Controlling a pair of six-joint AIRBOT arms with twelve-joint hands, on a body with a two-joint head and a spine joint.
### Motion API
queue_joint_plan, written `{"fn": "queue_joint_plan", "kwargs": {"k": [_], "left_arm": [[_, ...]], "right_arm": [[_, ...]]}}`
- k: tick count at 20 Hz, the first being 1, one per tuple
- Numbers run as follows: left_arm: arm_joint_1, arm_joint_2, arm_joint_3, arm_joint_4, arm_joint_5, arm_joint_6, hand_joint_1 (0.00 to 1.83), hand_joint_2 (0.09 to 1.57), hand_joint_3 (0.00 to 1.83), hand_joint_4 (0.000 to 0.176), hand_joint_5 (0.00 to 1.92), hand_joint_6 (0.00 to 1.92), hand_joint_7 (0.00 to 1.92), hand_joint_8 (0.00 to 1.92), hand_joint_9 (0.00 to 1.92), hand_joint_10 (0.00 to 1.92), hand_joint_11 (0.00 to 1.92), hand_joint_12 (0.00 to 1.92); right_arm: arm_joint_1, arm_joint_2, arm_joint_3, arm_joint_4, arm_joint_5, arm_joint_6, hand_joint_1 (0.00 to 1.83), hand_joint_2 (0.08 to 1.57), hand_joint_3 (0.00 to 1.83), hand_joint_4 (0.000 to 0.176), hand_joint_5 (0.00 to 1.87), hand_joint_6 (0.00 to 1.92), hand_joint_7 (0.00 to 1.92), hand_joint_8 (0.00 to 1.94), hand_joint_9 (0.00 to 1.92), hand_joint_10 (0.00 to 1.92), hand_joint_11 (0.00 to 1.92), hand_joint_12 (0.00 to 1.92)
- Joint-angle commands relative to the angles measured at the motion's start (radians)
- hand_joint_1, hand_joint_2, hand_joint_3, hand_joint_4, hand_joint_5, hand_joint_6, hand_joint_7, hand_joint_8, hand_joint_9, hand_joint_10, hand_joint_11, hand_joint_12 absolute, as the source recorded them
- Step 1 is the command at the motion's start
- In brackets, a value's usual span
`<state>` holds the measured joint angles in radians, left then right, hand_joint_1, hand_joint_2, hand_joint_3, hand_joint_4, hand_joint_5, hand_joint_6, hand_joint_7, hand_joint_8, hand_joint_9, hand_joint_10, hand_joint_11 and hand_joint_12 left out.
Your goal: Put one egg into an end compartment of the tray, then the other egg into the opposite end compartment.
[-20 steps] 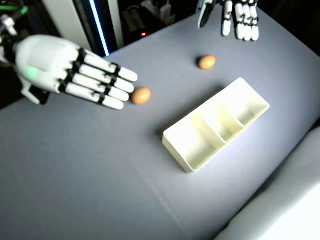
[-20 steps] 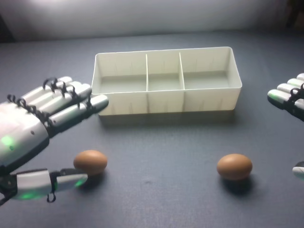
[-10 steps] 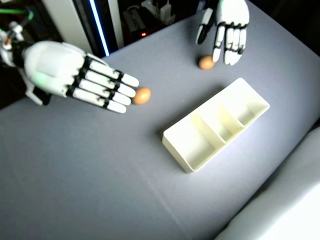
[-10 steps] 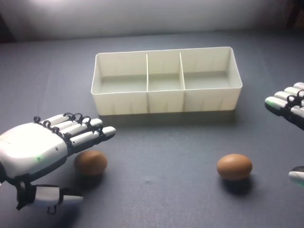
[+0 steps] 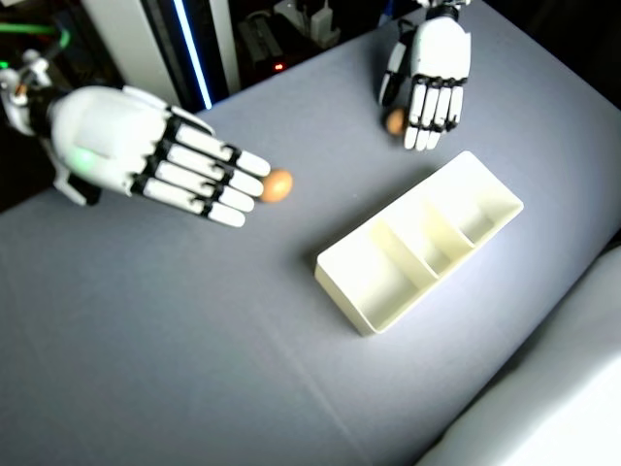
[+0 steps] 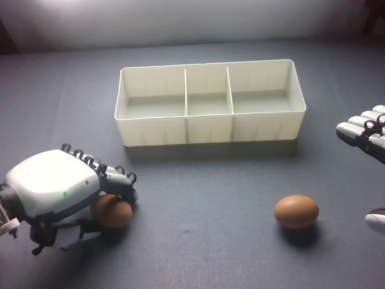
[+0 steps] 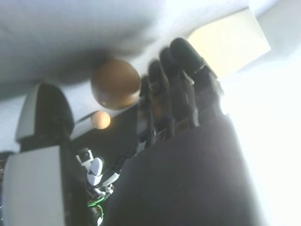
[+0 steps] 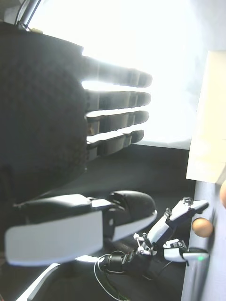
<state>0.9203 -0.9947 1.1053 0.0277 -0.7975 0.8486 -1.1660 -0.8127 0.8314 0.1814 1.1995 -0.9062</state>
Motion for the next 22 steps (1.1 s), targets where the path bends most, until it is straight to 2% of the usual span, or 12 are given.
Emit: {"fn": "queue_joint_plan", "kwargs": {"k": [1,2,3,4,8,9,10,11,13,18,21,22], "left_arm": [[-0.013,0.000,0.004,-0.002,-0.098,0.003,1.16,1.32,0.01,0.000,0.61,1.27,0.66,1.81,0.96,1.90,1.06,1.92],[-0.020,0.001,0.004,0.001,-0.108,0.003,1.17,1.30,0.00,0.000,0.64,1.42,0.67,1.62,1.01,1.92,1.12,1.92],[-0.028,0.004,0.001,0.006,-0.125,0.003,1.19,1.28,0.00,0.000,0.66,1.27,0.75,1.63,0.92,1.76,0.98,1.92],[-0.031,0.008,-0.003,0.009,-0.140,0.003,1.18,1.30,0.00,0.000,0.64,1.23,0.71,1.73,0.92,1.89,0.99,1.92],[-0.053,0.034,-0.018,0.019,-0.205,0.004,1.17,1.30,0.00,0.000,0.63,1.48,0.66,1.59,1.05,1.92,1.15,1.92],[-0.076,0.038,-0.017,0.022,-0.212,0.010,1.10,1.27,0.00,0.000,0.70,1.40,0.87,1.85,1.12,1.92,1.24,1.92],[-0.086,0.040,-0.017,0.022,-0.213,0.018,1.09,1.26,0.00,0.000,0.72,1.37,0.91,1.91,1.13,1.92,1.26,1.92],[-0.112,0.040,-0.014,0.022,-0.211,0.033,1.16,1.28,0.00,0.000,0.66,1.44,0.72,1.64,1.05,1.92,1.16,1.92],[-0.158,0.037,-0.005,0.010,-0.203,0.052,1.11,1.23,0.00,0.000,0.77,1.30,0.92,1.91,1.18,1.92,1.29,1.92],[-0.256,0.015,0.039,-0.071,-0.183,0.121,1.20,1.28,0.00,0.000,0.65,1.21,0.76,1.64,0.86,1.70,0.81,1.90],[-0.336,-0.022,0.099,-0.097,-0.128,0.124,1.20,1.26,0.00,0.000,0.69,1.34,0.76,1.49,1.17,1.73,1.16,1.85],[-0.365,-0.038,0.119,-0.097,-0.101,0.126,1.12,1.26,0.00,0.000,0.72,1.36,0.99,1.65,1.25,1.85,1.28,1.91]], "right_arm": [[0.009,0.001,0.004,-0.002,0.123,0.010,0.46,1.29,0.01,0.000,0.00,0.00,0.00,0.00,0.00,0.00,0.00,0.00],[0.008,0.001,0.004,-0.002,0.124,0.011,0.47,1.29,0.00,0.000,0.00,0.00,0.00,0.00,0.00,0.00,0.00,0.00],[0.008,0.001,0.004,-0.001,0.124,0.011,0.47,1.29,0.01,0.000,0.00,0.00,0.00,0.00,0.00,0.00,0.00,0.00],[0.008,0.001,0.004,0.000,0.124,0.012,0.47,1.29,0.01,0.000,0.00,0.00,0.00,0.00,0.00,0.00,0.00,0.00],[0.009,0.001,0.005,0.003,0.128,0.015,0.51,1.30,0.01,0.000,0.00,0.00,0.00,0.00,0.00,0.00,0.00,0.00],[0.009,0.001,0.005,0.004,0.130,0.016,0.51,1.30,0.01,0.000,0.00,0.00,0.00,0.00,0.00,0.00,0.00,0.00],[0.009,0.001,0.005,0.005,0.131,0.017,0.52,1.30,0.01,0.000,0.00,0.00,0.00,0.00,0.00,0.00,0.00,0.00],[0.009,0.001,0.005,0.006,0.132,0.018,0.53,1.30,0.01,0.000,0.00,0.00,0.00,0.00,0.00,0.00,0.00,0.00],[0.009,0.001,0.005,0.008,0.136,0.018,0.51,1.30,0.01,0.000,0.00,0.00,0.00,0.00,0.00,0.00,0.00,0.00],[0.009,-0.002,0.005,0.017,0.141,0.019,0.48,1.31,0.01,0.000,0.00,0.00,0.00,0.00,0.00,0.00,0.00,0.00],[0.006,-0.002,0.006,0.022,0.141,0.019,0.50,1.32,0.01,0.000,0.00,0.00,0.00,0.00,0.00,0.00,0.00,0.00],[0.004,-0.002,0.007,0.023,0.141,0.019,0.52,1.32,0.01,0.000,0.00,0.00,0.00,0.00,0.00,0.00,0.00,0.00]]}}
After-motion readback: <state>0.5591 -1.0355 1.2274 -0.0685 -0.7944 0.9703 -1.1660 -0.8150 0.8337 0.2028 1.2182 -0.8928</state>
